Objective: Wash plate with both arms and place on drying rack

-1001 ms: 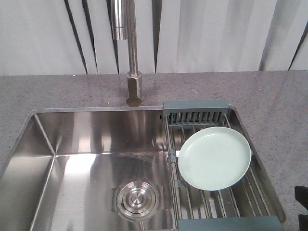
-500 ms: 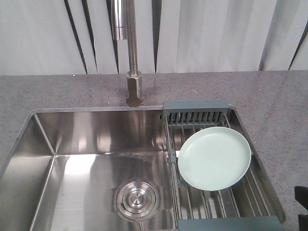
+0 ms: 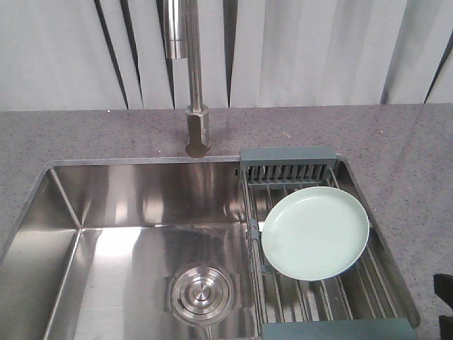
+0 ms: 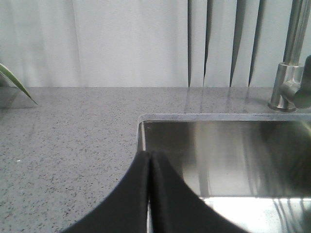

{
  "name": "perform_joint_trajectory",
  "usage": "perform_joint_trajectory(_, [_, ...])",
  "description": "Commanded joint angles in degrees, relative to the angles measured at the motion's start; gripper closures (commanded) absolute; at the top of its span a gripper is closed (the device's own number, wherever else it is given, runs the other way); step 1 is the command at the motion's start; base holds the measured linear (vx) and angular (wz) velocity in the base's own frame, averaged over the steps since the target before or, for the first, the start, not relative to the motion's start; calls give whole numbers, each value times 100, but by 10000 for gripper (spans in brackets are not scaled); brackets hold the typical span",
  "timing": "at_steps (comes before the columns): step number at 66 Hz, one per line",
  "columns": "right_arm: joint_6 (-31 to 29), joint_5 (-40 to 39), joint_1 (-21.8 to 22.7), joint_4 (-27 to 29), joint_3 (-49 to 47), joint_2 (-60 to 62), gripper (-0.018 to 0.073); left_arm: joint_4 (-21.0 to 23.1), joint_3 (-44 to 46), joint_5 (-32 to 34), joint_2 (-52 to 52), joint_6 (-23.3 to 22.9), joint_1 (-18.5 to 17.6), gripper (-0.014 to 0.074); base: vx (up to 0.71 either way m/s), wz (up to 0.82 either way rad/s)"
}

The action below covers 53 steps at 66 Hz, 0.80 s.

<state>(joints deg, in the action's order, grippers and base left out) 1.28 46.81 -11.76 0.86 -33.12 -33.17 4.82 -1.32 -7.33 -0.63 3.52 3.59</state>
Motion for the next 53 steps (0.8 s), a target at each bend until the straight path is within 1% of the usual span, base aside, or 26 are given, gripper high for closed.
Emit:
perform_joint_trajectory(1, [-3,-333,-12,-15,-142,-12,240,18,120,443,-93,-61,-125,603,0,0])
perform_joint_trajectory(53, [-3,-338,-12,-15,-142,-12,240,18,126,438,-87,-61,-153,603,0,0])
